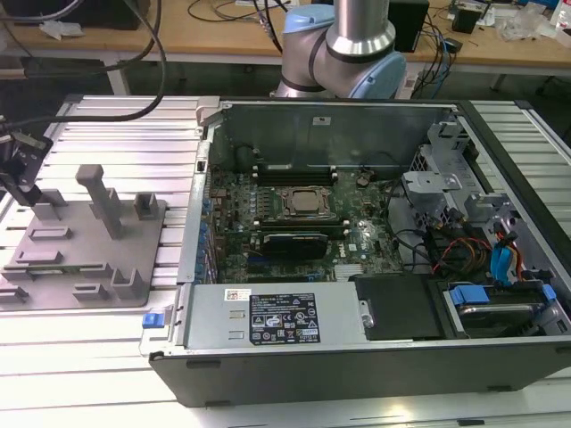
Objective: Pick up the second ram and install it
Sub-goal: 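Reach for the second ram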
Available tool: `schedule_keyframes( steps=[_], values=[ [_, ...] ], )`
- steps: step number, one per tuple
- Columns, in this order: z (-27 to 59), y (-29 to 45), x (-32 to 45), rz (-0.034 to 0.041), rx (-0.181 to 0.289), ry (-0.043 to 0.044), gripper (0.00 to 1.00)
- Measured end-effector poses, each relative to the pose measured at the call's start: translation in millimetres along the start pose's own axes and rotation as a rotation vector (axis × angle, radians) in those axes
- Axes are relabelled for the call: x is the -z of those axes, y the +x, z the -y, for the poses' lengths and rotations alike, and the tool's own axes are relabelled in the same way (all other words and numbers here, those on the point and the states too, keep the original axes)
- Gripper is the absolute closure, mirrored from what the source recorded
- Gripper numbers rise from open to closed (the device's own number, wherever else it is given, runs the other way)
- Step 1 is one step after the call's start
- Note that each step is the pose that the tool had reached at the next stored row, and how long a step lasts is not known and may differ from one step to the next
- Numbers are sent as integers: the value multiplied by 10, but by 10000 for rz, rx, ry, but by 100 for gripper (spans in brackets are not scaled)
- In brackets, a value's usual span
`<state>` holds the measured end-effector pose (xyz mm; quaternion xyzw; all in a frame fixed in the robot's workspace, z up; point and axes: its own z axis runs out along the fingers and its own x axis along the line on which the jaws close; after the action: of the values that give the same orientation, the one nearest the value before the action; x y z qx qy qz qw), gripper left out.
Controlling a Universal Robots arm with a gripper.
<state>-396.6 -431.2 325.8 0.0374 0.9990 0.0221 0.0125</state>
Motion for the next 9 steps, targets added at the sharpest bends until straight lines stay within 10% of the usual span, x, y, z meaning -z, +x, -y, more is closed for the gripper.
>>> schedule_keyframes(
  steps=[9],
  values=[
    [15,107,-142,0,0,0,92]
  ],
)
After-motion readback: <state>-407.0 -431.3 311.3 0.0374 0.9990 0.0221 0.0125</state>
